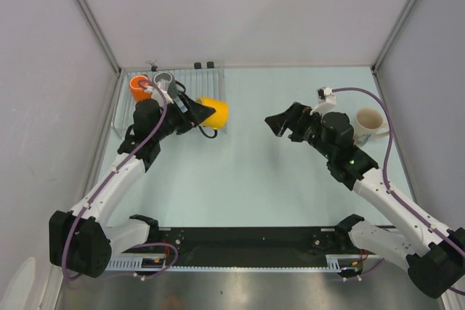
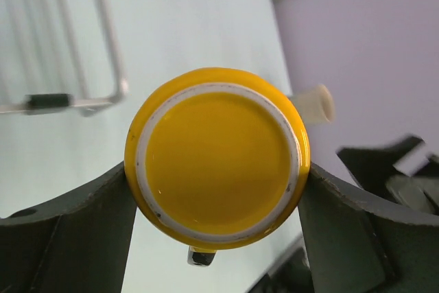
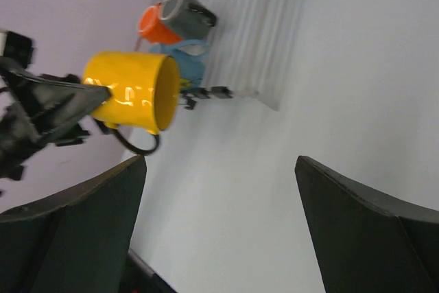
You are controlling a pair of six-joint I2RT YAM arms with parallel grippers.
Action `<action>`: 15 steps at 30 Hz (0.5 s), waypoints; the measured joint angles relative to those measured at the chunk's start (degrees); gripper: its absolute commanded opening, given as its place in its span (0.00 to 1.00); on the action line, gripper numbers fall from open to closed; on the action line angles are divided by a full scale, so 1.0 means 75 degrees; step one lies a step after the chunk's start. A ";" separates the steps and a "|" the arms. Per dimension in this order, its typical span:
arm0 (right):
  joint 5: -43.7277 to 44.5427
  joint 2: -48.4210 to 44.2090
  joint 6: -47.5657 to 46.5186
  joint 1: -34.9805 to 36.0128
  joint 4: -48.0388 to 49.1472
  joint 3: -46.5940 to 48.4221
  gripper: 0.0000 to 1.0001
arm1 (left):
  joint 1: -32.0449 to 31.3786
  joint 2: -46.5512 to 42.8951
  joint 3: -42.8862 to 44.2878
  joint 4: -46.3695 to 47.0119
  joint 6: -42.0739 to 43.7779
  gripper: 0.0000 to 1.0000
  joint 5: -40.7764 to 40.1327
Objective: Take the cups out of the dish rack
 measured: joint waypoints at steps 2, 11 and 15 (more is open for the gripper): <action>-0.0533 -0.0003 0.0169 -0.0070 0.0458 -0.0073 0.96 | -0.0119 0.0003 -0.0391 0.0796 -0.0361 0.00 0.0685; -0.2786 -0.0052 0.1673 -0.0414 0.3226 -0.1119 0.95 | -0.0685 0.0087 -0.1384 0.5802 -0.2343 0.00 0.2713; -0.3471 -0.0015 0.2608 -0.0609 0.4744 -0.1658 0.93 | -0.0863 0.0411 -0.1667 0.7423 -0.3045 0.00 0.3040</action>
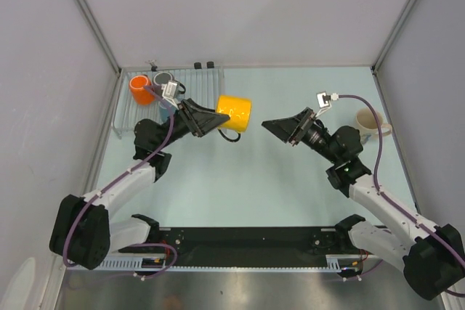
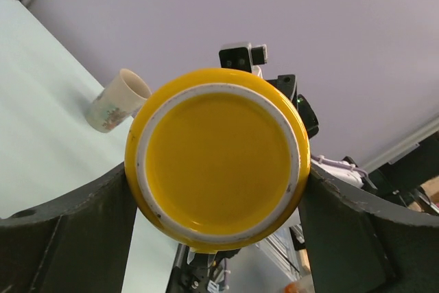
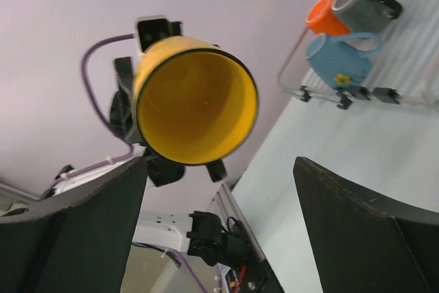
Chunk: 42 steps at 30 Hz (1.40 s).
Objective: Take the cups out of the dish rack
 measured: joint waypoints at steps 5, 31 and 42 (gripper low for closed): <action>-0.0382 -0.0015 0.0577 -0.0026 0.1105 -0.0122 0.92 | -0.0219 0.0210 -0.0219 0.0388 -0.0163 0.00 0.0047; -0.0717 0.2020 0.0886 0.0801 0.2305 0.0836 0.26 | -0.1029 0.0702 -0.0262 0.0487 -0.0052 0.00 -0.0224; -0.0717 0.1982 0.1291 0.0842 0.2387 0.0851 0.00 | -0.1032 0.0702 -0.0335 0.0557 0.0187 0.98 -0.0204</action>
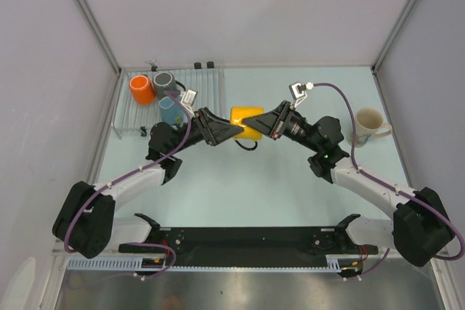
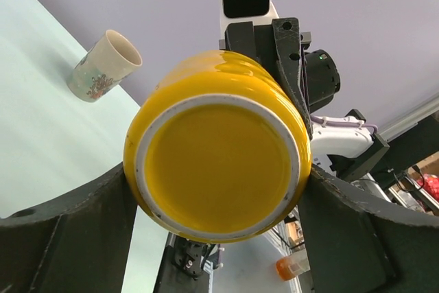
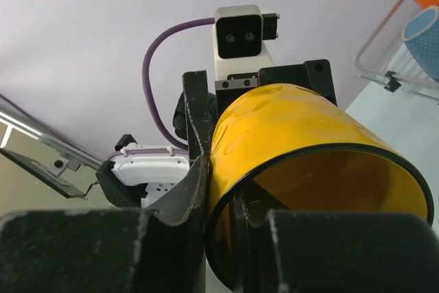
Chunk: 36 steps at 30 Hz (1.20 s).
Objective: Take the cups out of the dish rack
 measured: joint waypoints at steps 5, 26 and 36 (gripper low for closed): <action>0.0096 -0.0866 -0.0842 -0.0245 -0.1737 0.0009 0.00 | -0.0085 -0.0067 0.0455 -0.1416 0.0670 1.00 0.0052; 0.6015 0.3334 -0.4677 -0.0312 -1.1715 0.6828 0.00 | 0.0755 -0.0898 0.1877 -0.8416 0.3057 1.00 -0.4051; 0.6513 0.7501 -0.4607 -0.0256 -1.3671 1.1234 0.00 | 0.0731 -0.2063 0.1871 -0.9731 0.3045 1.00 -0.5901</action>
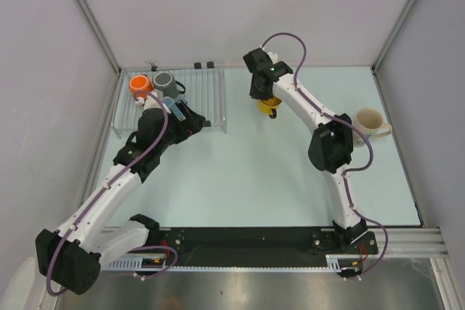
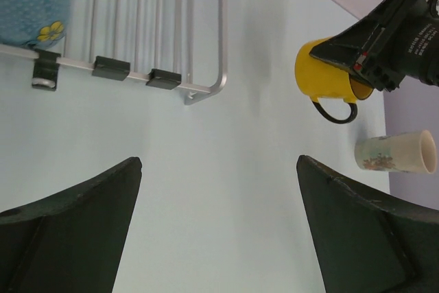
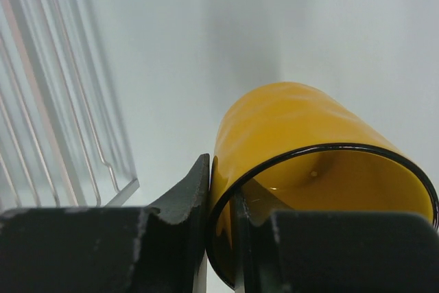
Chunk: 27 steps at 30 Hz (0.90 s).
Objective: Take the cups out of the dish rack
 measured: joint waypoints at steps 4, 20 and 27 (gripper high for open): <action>-0.0134 0.0778 0.0061 0.0003 -0.0256 0.0554 0.00 | -0.0012 -0.0038 0.0000 -0.0356 -0.0003 1.00 -0.0300; -0.0568 0.2148 0.0140 -0.0044 -0.0868 0.1207 0.00 | -0.0015 0.0466 -0.0143 -0.0755 -0.0157 1.00 -0.0326; -0.0664 0.2148 0.0125 -0.0055 -0.0784 0.1160 0.37 | -0.0035 0.0466 -0.0143 -0.0772 -0.0195 1.00 -0.0332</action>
